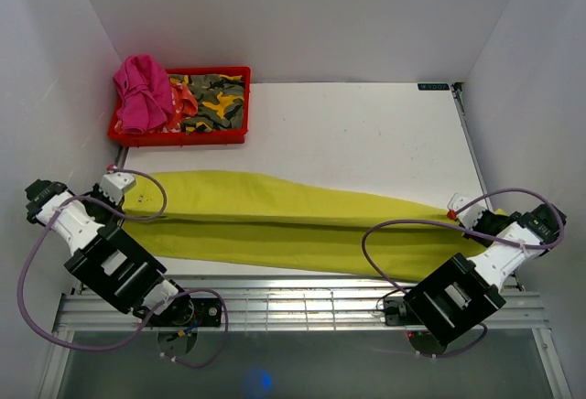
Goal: Fold and stack the trousers
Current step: Fold the trousers
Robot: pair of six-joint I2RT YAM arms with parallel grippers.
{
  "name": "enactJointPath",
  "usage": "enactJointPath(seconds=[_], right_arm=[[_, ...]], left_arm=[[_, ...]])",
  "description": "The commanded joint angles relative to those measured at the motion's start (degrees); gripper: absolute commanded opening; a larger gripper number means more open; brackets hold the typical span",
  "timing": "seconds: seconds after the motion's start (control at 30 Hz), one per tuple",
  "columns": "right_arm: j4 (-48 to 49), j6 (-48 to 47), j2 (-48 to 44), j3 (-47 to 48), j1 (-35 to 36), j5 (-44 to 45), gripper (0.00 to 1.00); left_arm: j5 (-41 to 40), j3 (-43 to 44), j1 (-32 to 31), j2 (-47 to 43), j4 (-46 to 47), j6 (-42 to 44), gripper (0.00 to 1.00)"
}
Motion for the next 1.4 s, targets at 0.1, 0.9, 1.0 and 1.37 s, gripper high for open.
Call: enactJointPath(seconds=[0.1, 0.9, 1.0, 1.37], right_arm=[[7.86, -27.25, 0.13, -14.49, -4.86, 9.96, 0.08], [16.5, -10.04, 10.58, 0.94, 9.38, 10.68, 0.08], [10.81, -9.95, 11.46, 7.34, 9.47, 10.67, 0.08], [-4.01, -30.94, 8.04, 4.93, -5.56, 12.43, 0.08]], left_arm=[[-15.19, -15.06, 3.67, 0.9, 11.49, 9.38, 0.0], [-15.03, -3.05, -2.57, 15.5, 18.49, -17.16, 0.0], [-13.98, -2.52, -2.66, 14.45, 17.35, -17.86, 0.0], [-10.28, 6.09, 0.68, 11.81, 8.83, -14.79, 0.0]])
